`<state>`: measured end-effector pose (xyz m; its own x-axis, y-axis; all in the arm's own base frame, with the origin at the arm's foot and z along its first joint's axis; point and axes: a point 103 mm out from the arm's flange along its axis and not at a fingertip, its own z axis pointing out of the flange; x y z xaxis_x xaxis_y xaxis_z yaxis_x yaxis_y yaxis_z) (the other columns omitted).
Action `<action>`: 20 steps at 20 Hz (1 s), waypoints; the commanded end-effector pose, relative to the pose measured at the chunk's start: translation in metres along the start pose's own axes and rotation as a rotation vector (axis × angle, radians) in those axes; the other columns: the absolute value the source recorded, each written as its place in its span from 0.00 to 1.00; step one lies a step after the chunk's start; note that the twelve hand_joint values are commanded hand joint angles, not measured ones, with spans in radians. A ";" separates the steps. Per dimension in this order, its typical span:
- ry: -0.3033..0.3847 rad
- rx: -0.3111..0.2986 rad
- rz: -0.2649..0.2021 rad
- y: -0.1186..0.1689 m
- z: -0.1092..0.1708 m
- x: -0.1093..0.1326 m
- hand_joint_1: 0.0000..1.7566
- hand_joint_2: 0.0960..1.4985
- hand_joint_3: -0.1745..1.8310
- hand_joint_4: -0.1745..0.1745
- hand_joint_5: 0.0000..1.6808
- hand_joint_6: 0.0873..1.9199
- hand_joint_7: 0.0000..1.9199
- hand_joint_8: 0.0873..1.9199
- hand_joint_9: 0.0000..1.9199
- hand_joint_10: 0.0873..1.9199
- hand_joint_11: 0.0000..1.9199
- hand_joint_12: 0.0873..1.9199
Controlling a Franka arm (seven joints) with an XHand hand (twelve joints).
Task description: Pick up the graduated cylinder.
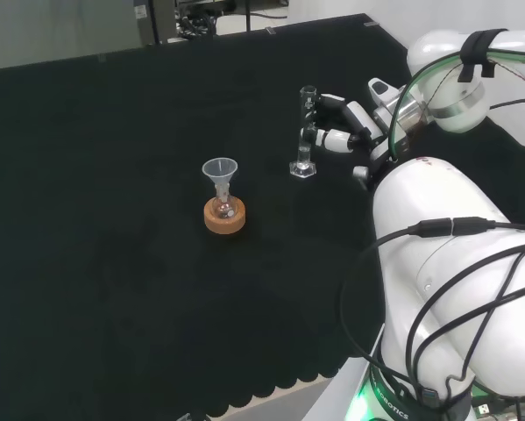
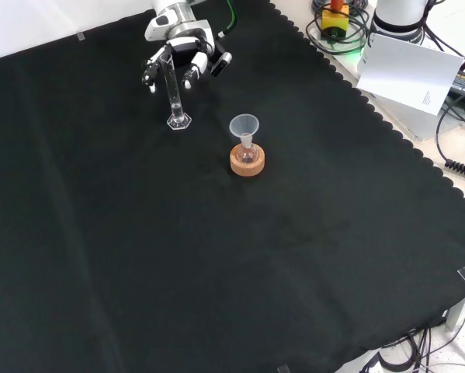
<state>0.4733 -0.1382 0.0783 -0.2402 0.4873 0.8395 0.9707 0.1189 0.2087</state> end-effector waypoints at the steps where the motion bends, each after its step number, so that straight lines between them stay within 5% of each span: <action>1: 0.011 0.035 0.003 0.000 0.008 -0.004 0.61 0.63 0.00 0.38 0.37 0.03 0.23 0.29 0.36 0.23 0.25 0.60; 13: 0.022 0.014 0.010 0.004 0.016 -0.007 0.63 0.65 0.00 0.44 0.42 0.24 0.30 0.30 0.47 0.16 0.39 0.52; 20: 0.030 0.015 0.017 0.004 0.018 -0.009 0.63 0.69 0.00 0.51 0.48 0.26 0.37 0.29 0.57 0.10 0.49 0.46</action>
<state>0.4799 -0.1263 0.0633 -0.2253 0.4655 0.8559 0.9741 0.1238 0.1891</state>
